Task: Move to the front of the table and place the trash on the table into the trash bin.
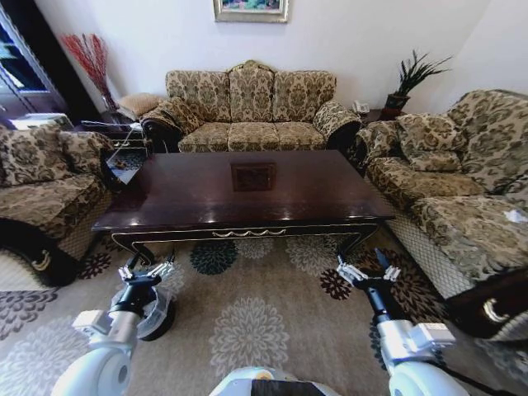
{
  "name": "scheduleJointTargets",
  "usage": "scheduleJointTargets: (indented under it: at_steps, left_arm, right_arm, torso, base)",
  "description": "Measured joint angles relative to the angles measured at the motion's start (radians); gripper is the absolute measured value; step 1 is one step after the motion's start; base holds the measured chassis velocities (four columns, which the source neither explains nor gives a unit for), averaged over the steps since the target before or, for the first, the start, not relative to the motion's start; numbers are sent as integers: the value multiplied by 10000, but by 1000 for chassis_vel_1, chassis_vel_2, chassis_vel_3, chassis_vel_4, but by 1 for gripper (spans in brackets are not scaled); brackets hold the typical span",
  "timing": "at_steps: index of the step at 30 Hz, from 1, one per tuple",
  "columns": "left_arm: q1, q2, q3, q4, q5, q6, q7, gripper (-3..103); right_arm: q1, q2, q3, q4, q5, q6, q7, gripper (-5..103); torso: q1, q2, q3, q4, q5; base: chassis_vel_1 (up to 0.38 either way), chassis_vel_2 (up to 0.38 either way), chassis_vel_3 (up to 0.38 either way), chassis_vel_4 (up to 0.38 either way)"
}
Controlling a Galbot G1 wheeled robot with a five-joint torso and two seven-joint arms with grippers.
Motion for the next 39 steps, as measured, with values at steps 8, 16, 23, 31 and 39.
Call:
scheduleJointTargets:
  at_steps: [8, 16, 23, 31, 39]
  left_arm:
    - [-80, 163, 21, 65, -9, 156, -33, 100]
    - [-76, 169, 46, 93, -28, 226, -258, 100]
    - [-74, 170, 52, 93, -35, 231, -271, 100]
    - [-73, 169, 52, 93, -35, 232, -273, 100]
    - [-73, 167, 53, 93, -36, 233, -273, 100]
  right_arm:
    - [-89, -880, 591, 27, 645, -349, 72, 100]
    - [-2, -1001, 456, 27, 558, -196, 354, 100]
    - [5, -988, 429, 20, 517, -178, 386, 100]
    - [6, -978, 428, 12, 512, -165, 387, 100]
    - [6, -973, 429, 6, 510, -160, 387, 100]
  torso:
    - [0, 0, 0, 1, 0]
    - [0, 0, 0, 1, 0]
    - [0, 0, 0, 1, 1]
    - [0, 0, 0, 1, 0]
    - [0, 0, 0, 1, 0]
  base:
    - [0, 0, 0, 0]
    - [0, 0, 0, 0]
    - [0, 0, 0, 0]
    - [0, 0, 0, 0]
    - [0, 0, 0, 0]
